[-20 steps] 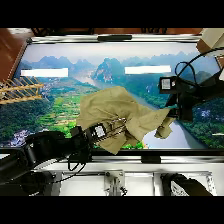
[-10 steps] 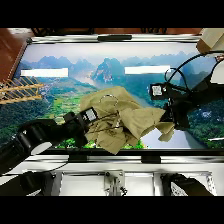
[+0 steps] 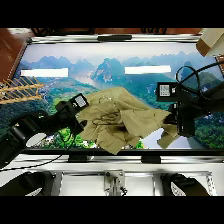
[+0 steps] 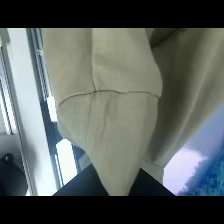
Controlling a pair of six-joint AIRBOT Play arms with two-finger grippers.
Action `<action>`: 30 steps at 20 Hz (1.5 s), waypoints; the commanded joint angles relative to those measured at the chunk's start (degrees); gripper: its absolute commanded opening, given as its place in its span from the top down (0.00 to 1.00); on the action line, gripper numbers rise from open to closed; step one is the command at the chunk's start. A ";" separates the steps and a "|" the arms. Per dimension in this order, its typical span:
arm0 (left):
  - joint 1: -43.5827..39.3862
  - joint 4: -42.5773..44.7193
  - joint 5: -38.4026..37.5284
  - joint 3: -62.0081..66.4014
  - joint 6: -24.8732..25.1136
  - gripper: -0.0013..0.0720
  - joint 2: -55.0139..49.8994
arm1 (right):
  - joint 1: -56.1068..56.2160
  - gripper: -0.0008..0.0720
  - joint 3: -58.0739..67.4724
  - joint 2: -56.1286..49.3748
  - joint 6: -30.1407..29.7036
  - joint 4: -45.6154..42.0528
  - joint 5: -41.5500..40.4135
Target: Fold the shirts.
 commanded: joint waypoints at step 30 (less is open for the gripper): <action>-4.35 -54.36 34.67 -0.50 -18.73 0.49 -28.61 | -0.04 0.91 0.00 0.83 19.96 -2.67 -11.21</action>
